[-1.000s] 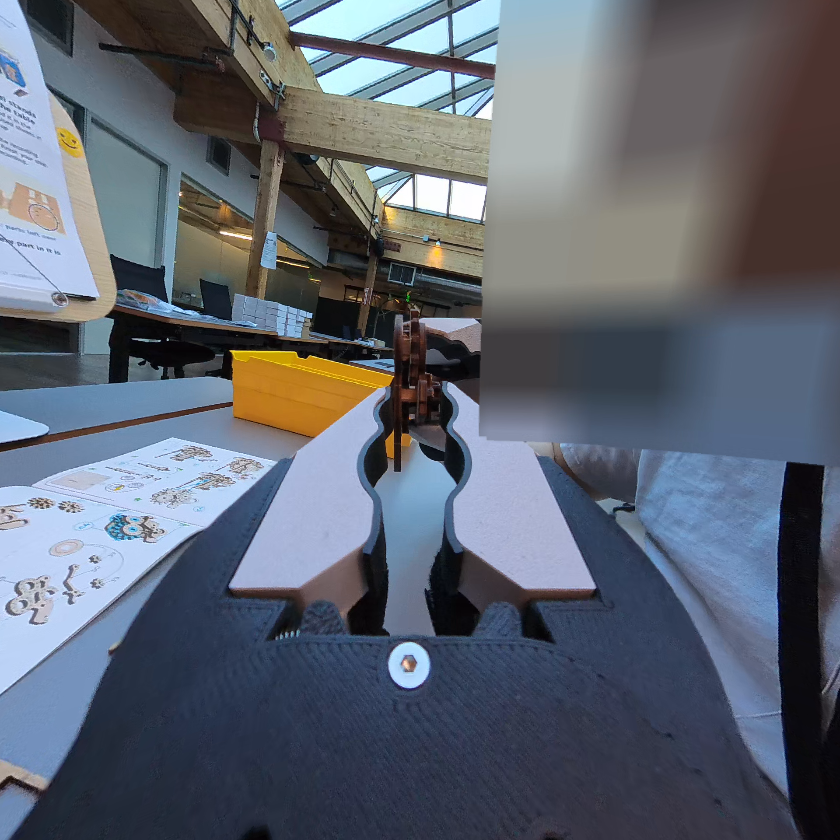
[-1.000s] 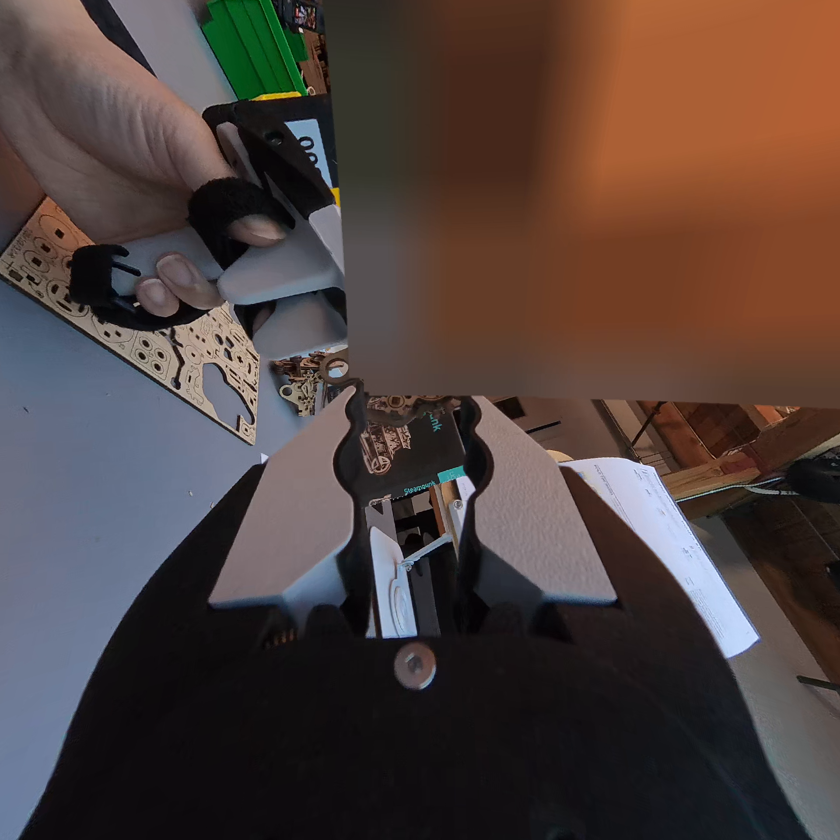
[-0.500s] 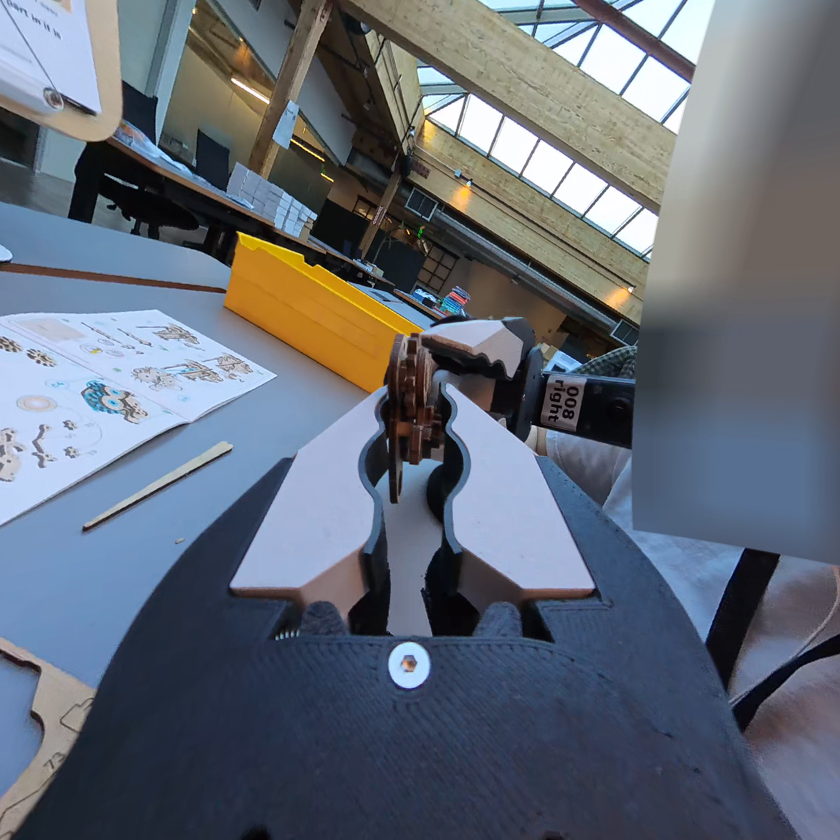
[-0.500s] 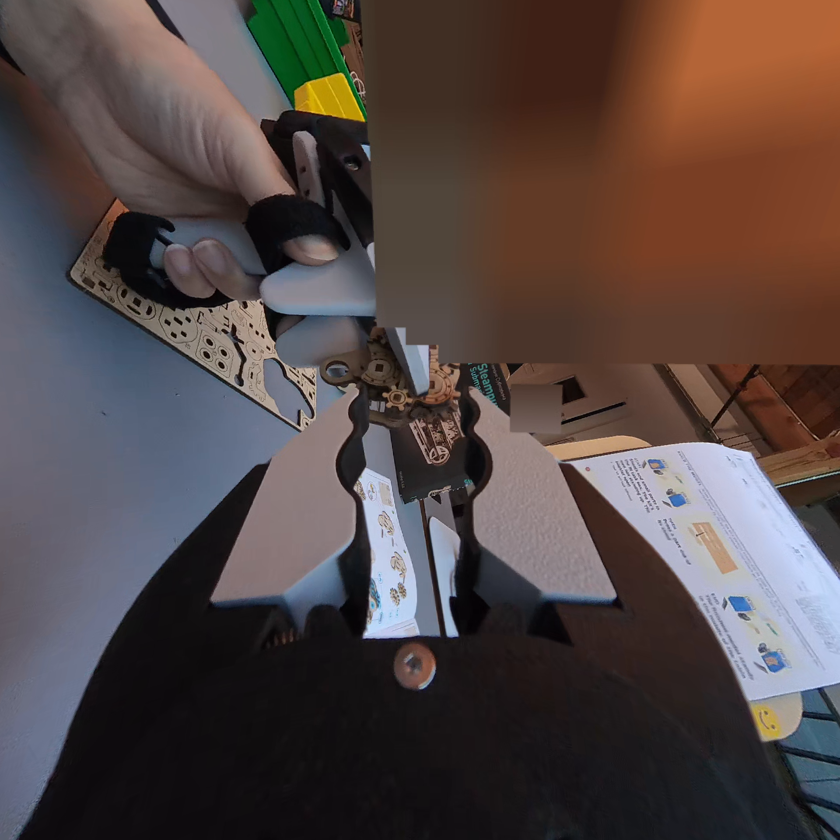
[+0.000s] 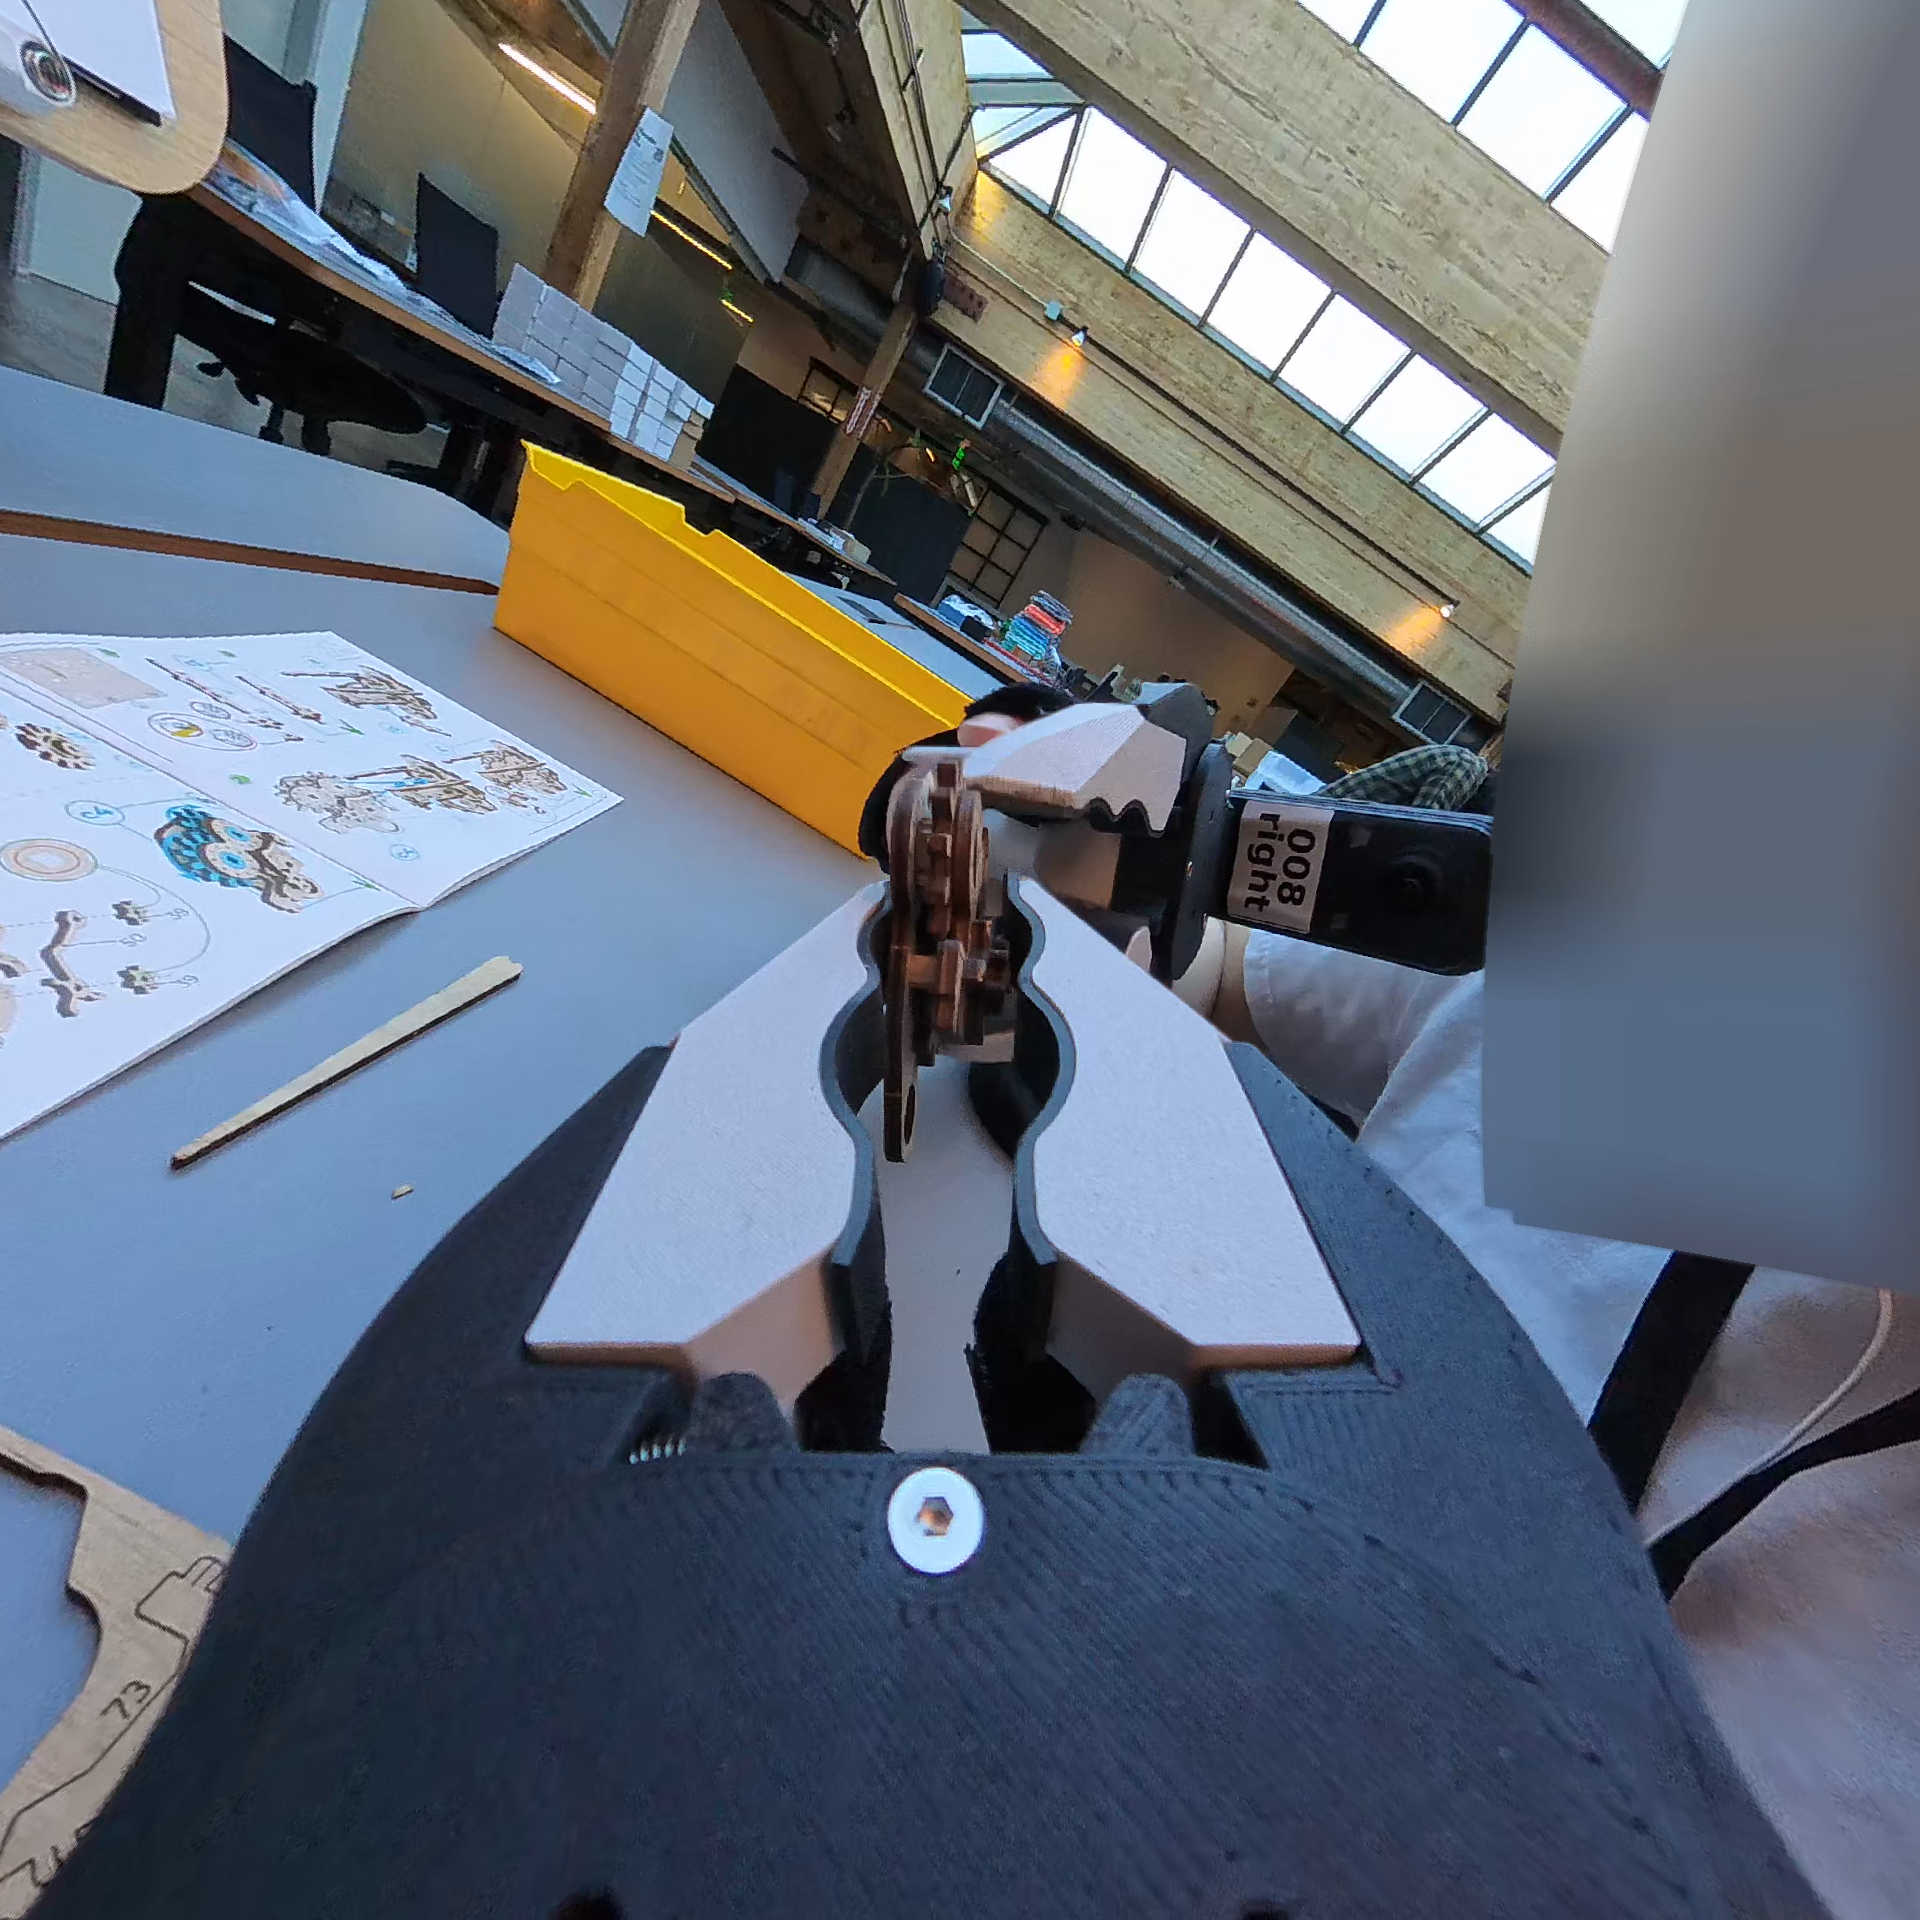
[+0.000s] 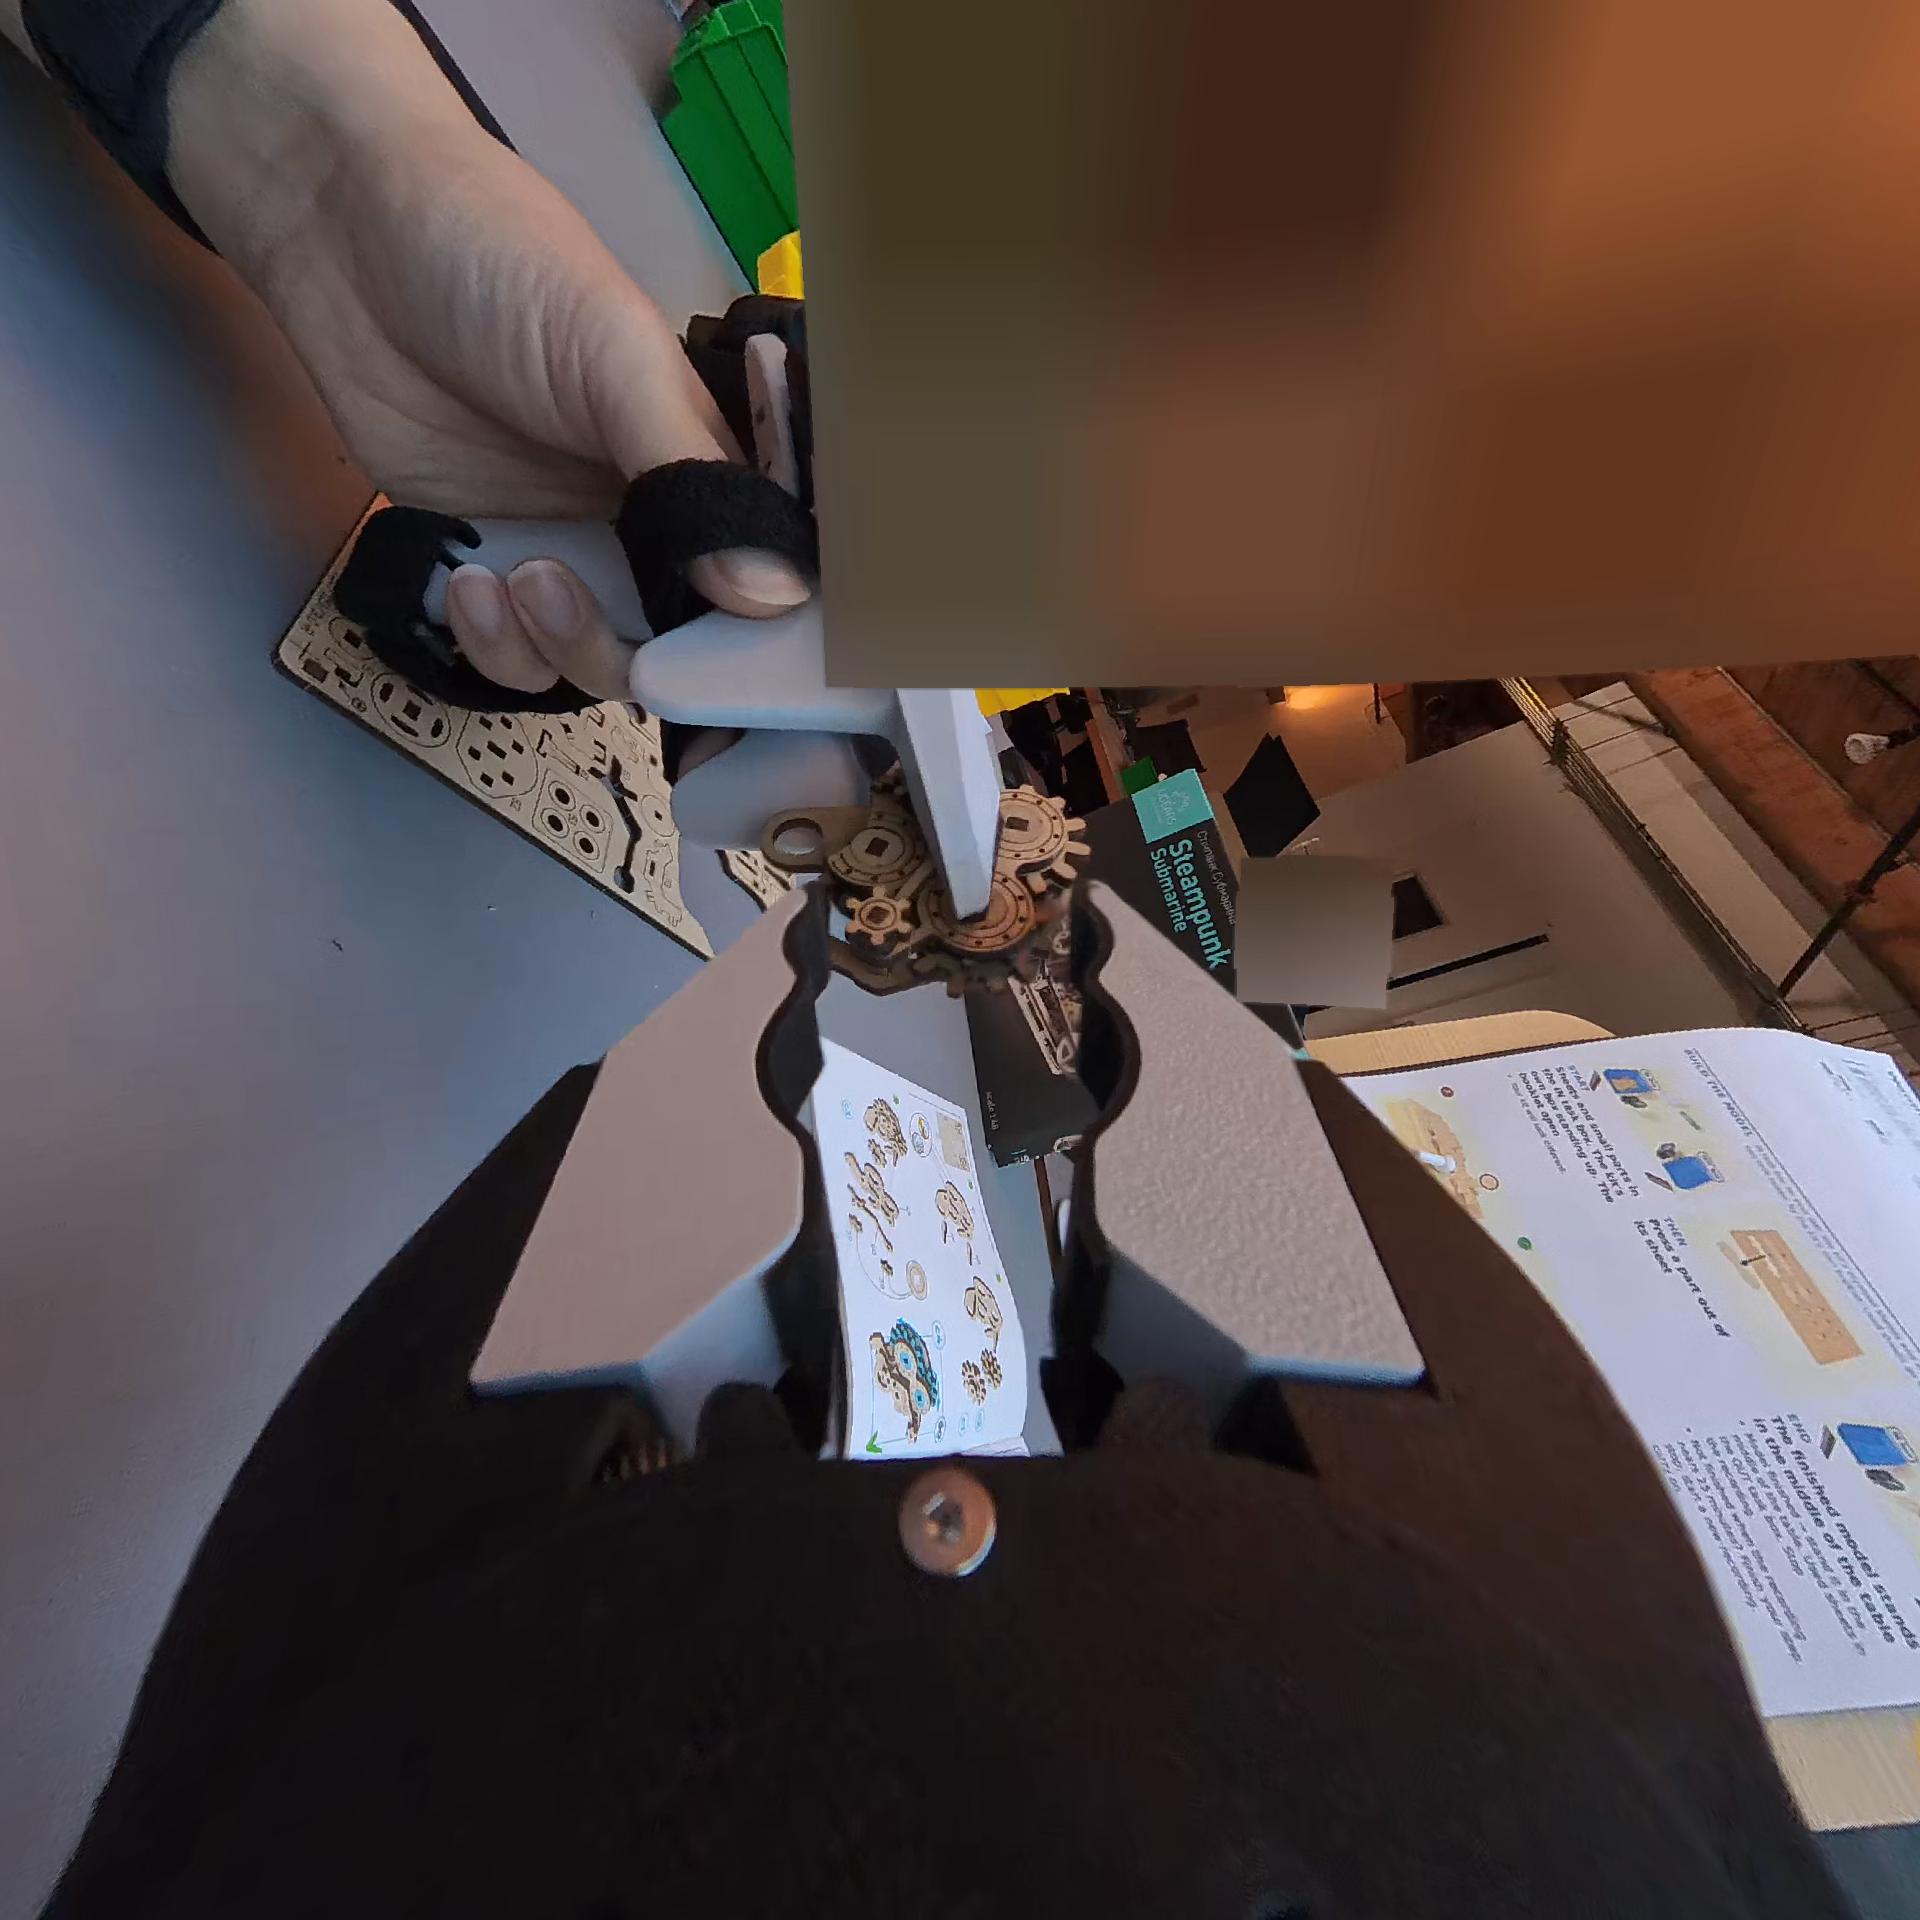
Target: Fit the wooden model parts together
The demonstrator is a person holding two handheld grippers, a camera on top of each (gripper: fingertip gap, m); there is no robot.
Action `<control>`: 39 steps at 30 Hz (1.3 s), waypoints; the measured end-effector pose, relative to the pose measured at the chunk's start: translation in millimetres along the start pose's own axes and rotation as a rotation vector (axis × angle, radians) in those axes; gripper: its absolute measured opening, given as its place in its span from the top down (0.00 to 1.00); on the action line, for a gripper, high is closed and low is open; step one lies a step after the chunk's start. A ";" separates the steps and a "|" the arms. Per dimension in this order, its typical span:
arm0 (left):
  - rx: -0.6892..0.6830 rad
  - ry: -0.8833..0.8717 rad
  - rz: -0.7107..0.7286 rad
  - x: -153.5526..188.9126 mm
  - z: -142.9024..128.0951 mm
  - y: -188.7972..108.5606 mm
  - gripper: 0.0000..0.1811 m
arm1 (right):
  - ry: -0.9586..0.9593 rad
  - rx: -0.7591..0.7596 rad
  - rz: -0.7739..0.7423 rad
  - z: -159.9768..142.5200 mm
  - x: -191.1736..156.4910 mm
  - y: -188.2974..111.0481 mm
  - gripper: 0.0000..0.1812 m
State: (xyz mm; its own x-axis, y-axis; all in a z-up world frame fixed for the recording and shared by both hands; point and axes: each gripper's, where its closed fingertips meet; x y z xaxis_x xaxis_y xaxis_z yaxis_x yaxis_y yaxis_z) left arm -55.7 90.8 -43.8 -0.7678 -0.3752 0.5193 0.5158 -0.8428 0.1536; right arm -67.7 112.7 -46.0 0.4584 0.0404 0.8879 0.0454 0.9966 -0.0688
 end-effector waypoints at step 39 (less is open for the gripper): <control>0.141 -0.080 0.008 -4.6 11.5 -4.7 0.91 | 0.164 -0.067 -0.048 -11.7 11.6 -0.4 0.85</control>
State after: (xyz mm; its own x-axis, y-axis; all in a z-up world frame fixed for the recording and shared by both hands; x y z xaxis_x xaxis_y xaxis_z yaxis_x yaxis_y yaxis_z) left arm -50.3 100.9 -37.2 -0.7337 -0.3453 0.5851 0.5744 -0.7752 0.2628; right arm -52.0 111.9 -41.0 0.5925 -0.0245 0.8052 0.1274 0.9898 -0.0636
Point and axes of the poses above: each gripper's, where its closed fingertips meet, y out along the fingers, z out of its top, x = y × z across the jaws, and after that the axes turned 1 degree about -z, right-handed
